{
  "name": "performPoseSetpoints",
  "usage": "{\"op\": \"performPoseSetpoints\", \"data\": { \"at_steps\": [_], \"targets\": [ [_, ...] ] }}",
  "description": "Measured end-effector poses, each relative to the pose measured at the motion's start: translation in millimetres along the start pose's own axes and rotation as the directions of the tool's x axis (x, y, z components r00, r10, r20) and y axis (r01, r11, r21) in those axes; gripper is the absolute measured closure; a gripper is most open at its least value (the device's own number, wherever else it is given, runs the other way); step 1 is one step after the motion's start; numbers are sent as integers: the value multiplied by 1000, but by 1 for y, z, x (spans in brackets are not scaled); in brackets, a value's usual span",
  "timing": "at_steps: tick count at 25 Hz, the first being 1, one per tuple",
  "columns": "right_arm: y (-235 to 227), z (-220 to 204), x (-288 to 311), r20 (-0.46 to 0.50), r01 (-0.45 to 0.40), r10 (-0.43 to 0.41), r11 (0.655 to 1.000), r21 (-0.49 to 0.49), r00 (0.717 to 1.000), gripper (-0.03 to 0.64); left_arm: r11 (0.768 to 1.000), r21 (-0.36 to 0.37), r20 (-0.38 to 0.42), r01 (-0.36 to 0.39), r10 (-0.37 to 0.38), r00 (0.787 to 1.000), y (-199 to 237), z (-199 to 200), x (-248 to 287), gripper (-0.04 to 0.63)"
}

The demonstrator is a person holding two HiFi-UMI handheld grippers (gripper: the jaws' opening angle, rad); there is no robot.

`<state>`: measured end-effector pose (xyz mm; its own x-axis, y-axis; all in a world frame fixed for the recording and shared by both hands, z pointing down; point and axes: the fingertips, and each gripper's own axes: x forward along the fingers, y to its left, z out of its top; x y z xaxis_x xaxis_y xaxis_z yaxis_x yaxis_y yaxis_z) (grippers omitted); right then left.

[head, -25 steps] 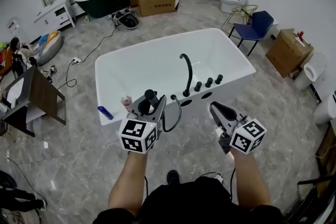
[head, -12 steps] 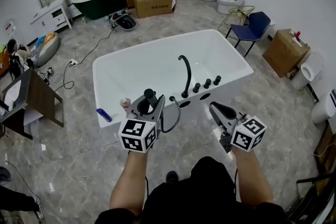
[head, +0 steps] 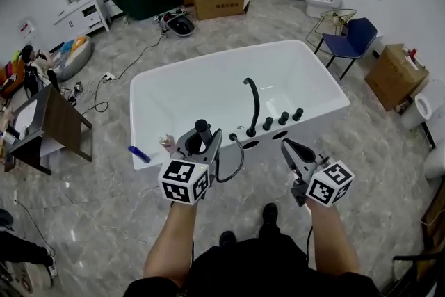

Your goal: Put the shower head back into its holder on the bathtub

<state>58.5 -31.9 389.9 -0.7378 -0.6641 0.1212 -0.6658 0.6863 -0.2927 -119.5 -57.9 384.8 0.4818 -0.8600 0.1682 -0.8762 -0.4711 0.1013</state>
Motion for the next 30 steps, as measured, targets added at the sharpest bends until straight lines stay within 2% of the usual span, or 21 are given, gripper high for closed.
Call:
{"op": "performPoseSetpoints", "data": {
  "at_steps": [8,14,23,30],
  "targets": [
    [-72,1,23,-35,-100,101,995,15,994,601,995,-67,-45,-68,65,997,-5,-2,76,468],
    [-101,4,43,-62,-196,197,980,26,978,601,988,-62,-58,-143,140,989,-4,1,105,468],
    [-104,20,79,-93,-303,302,953,3,949,601,969,-62,-41,-240,238,970,15,6,106,468],
    [-81,37,123,-87,-307,304,952,-17,949,601,970,-36,39,-239,241,970,57,40,89,468]
  ]
}}
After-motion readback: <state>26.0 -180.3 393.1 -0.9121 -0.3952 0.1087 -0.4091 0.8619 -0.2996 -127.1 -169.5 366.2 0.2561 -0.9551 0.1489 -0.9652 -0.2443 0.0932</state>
